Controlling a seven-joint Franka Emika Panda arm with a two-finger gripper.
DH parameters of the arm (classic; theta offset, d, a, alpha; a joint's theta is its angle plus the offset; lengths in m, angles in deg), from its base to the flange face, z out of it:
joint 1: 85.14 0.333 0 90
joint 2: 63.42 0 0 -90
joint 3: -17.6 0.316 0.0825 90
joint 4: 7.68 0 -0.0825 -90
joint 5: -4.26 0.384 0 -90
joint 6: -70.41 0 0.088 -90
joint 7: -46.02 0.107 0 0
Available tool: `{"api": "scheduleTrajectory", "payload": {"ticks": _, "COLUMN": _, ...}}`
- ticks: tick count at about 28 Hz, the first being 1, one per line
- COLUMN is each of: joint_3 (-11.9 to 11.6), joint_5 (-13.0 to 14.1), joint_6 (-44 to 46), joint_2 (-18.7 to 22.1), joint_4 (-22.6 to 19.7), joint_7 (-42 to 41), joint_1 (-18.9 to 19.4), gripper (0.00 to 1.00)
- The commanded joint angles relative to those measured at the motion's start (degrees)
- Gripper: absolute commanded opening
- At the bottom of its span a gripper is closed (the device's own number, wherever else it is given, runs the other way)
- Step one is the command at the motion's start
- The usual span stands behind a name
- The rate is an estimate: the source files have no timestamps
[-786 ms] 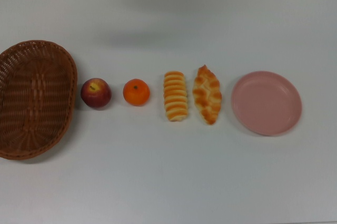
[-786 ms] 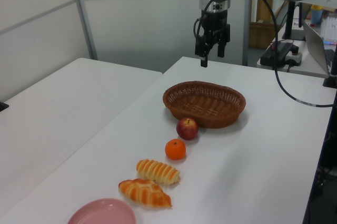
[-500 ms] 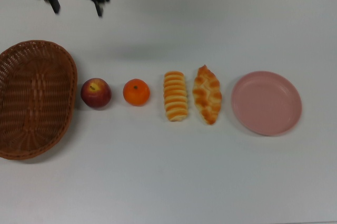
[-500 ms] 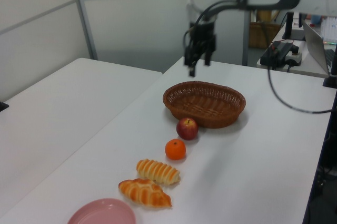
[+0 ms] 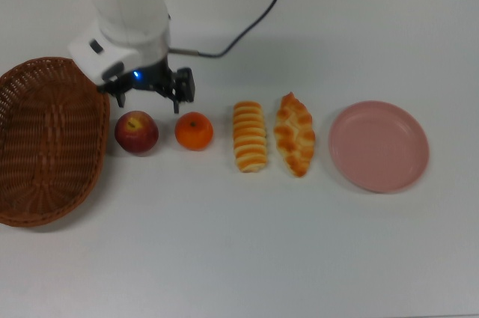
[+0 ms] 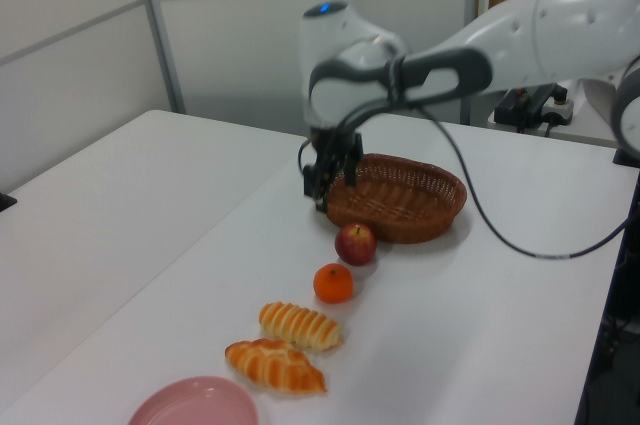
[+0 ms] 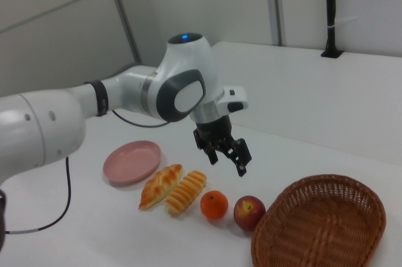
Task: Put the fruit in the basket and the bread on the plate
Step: 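Move the gripper down over the red apple, then close the gripper around the red apple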
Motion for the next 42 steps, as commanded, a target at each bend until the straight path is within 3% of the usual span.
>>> {"api": "scheduleTrajectory", "payload": {"ticks": 1, "joint_3": -0.4, "joint_5": -4.8, "joint_6": -3.3, "joint_2": -2.9, "joint_4": -0.7, "joint_7": 5.8, "joint_1": 1.3, "gripper": 1.00}}
{"api": "scheduleTrajectory", "payload": {"ticks": 6, "joint_3": -0.5, "joint_5": -7.0, "joint_6": -4.9, "joint_2": -4.5, "joint_4": -1.9, "joint_7": 5.8, "joint_1": 0.8, "gripper": 1.00}}
{"api": "scheduleTrajectory", "payload": {"ticks": 14, "joint_3": -1.1, "joint_5": -8.0, "joint_6": -4.7, "joint_2": -4.5, "joint_4": -3.0, "joint_7": 5.8, "joint_1": -0.9, "gripper": 1.00}}
{"api": "scheduleTrajectory", "payload": {"ticks": 18, "joint_3": -1.4, "joint_5": -10.8, "joint_6": -5.1, "joint_2": -4.6, "joint_4": -5.0, "joint_7": 5.8, "joint_1": -1.8, "gripper": 1.00}}
{"api": "scheduleTrajectory", "payload": {"ticks": 42, "joint_3": -1.3, "joint_5": -10.3, "joint_6": -5.5, "joint_2": -4.0, "joint_4": -6.2, "joint_7": 6.0, "joint_1": -1.2, "gripper": 1.00}}
